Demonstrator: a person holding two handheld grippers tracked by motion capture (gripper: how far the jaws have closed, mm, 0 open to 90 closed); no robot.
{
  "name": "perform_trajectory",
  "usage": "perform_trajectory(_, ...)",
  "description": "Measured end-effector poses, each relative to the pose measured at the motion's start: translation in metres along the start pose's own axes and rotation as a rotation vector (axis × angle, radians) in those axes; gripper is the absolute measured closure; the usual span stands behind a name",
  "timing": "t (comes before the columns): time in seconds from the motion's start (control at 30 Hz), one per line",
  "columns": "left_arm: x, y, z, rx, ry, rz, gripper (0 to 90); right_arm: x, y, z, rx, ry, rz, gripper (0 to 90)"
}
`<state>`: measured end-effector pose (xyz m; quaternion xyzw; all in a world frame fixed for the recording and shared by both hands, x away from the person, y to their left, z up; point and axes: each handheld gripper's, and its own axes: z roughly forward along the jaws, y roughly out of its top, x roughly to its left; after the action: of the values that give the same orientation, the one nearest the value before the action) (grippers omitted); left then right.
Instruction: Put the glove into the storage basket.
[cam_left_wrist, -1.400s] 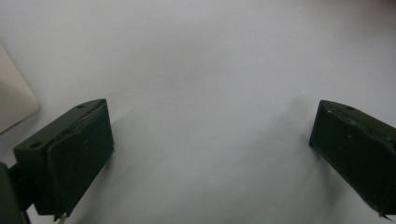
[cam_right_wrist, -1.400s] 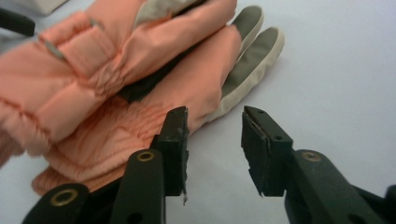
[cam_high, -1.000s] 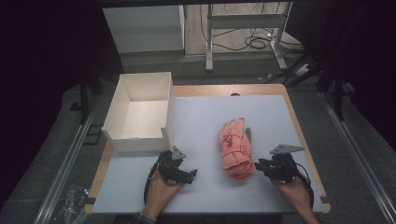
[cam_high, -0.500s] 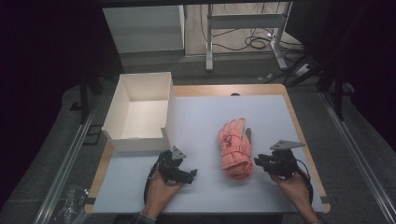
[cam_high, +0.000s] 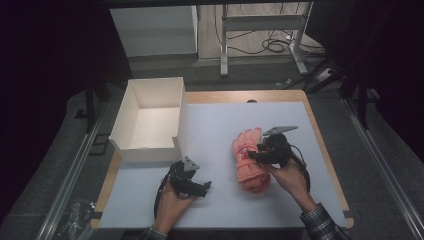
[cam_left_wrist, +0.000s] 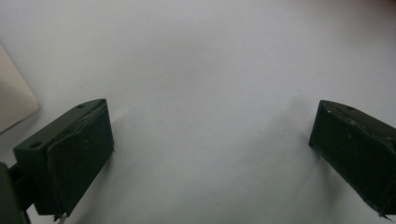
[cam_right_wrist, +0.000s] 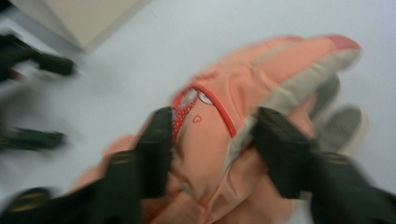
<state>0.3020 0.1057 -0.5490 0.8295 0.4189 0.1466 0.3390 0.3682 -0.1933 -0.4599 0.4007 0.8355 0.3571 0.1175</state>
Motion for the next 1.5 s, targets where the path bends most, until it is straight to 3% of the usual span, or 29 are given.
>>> perform_trajectory(0.03, 0.0, 0.0, 0.0, 0.0, 0.0, -0.003, 0.0, 0.0, 0.0, 0.0, 0.0, 0.0, 0.0, 62.3)
perform_trajectory(0.1, -0.001, 0.0, 0.0, -0.004, -0.001, -0.008, 0.0, -0.002, -0.006, 0.004, 0.0, 0.001, 0.021, 76.0)
perform_trajectory(0.2, 0.0, 0.0, 0.0, 0.001, 0.0, -0.002, 0.0, -0.004, -0.009, -0.001, -0.019, 0.018, 0.032, 81.6)
perform_trajectory(0.33, 0.0, 0.0, 0.0, 0.0, 0.0, 0.001, 0.0, -0.001, -0.008, -0.021, -0.075, 0.006, 0.035, 82.0)
perform_trajectory(0.47, 0.0, 0.0, 0.0, 0.0, 0.001, 0.001, 0.0, -0.002, -0.014, -0.041, -0.096, -0.035, 0.048, 81.1)
perform_trajectory(0.53, 0.0, 0.0, 0.0, 0.001, 0.001, 0.001, 0.0, -0.014, -0.027, -0.036, -0.09, -0.013, 0.11, 79.8)
perform_trajectory(0.57, 0.0, 0.0, 0.0, 0.001, 0.0, 0.002, 0.0, -0.014, -0.027, -0.036, -0.09, -0.013, 0.11, 79.8)
perform_trajectory(0.67, 0.0, 0.0, 0.0, 0.003, -0.001, 0.001, 0.0, -0.025, -0.037, -0.027, -0.122, 0.052, 0.196, 78.6)
perform_trajectory(0.9, 0.0, 0.0, 0.0, -0.002, 0.0, -0.001, 0.0, -0.023, -0.033, -0.025, -0.163, 0.087, 0.244, 77.4)
perform_trajectory(1.03, 0.0, 0.0, 0.0, -0.001, 0.0, -0.001, 0.0, -0.021, -0.028, -0.02, -0.156, 0.084, 0.231, 75.0)
perform_trajectory(1.23, 0.0, 0.0, 0.0, -0.002, 0.0, 0.0, 0.0, -0.023, -0.026, -0.036, -0.143, 0.03, 0.158, 57.6)
perform_trajectory(1.3, 0.0, 0.0, 0.0, -0.002, 0.0, 0.0, 0.0, -0.024, -0.028, -0.049, -0.141, -0.005, 0.113, 57.0)
perform_trajectory(1.5, 0.0, 0.0, 0.0, -0.005, -0.001, -0.007, 0.0, -0.032, -0.048, -0.065, -0.123, -0.062, 0.078, 60.9)
